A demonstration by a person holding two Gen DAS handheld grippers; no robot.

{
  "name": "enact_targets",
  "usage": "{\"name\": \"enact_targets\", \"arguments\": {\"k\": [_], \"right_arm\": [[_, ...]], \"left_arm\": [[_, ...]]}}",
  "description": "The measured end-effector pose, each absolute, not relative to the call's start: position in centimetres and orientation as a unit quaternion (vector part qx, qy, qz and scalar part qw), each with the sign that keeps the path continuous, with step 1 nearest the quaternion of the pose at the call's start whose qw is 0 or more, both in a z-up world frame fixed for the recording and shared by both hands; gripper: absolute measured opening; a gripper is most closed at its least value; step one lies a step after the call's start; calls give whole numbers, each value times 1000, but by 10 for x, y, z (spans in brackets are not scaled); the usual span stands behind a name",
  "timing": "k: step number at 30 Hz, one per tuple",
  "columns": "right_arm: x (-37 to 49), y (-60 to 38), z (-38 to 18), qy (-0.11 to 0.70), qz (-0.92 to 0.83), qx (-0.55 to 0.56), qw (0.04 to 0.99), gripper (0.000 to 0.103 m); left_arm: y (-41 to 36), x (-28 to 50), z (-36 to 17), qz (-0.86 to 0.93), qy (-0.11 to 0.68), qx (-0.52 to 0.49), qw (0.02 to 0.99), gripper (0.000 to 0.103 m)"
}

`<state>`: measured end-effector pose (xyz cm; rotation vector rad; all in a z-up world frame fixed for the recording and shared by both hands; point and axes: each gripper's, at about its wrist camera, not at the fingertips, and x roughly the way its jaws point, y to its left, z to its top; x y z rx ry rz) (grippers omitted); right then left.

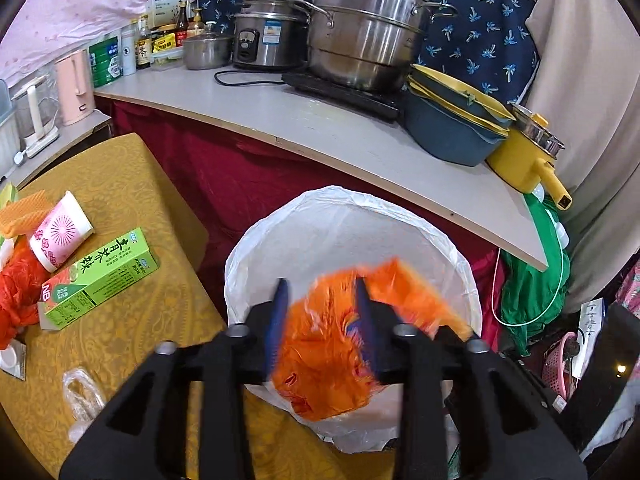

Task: Collect trash
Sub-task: 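Carry the sponge and snack bag to the bin and release both, then return the right tool to the table and grasp the clear plastic bag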

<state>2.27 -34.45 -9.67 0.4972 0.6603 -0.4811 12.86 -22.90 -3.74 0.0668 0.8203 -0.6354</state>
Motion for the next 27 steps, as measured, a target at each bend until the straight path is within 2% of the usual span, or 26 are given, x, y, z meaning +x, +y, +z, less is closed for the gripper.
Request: {"name": "enact_targets", "arguments": {"k": [2,4,10,22,27], "right_arm": [[20,-345,-93,310,-235,241,889,36],[18,-345,-88,301,-235,243,892,44],[15,-333,-69,279,-225,236,903,52],[24,-280,-36,266,-178,206,925,62],[28,-253,-26,268,-151,189,933,67]], "left_arm": [[-224,130,-36,-295,386,24,874,58],[-217,131,-33,-289,381,20,878,63],[-192,136,-25,-260,374,6,890,65],[-120,134,-5,-198,351,-12,915,67],[-84,132,0,-156,349,-20,924,79]]}}
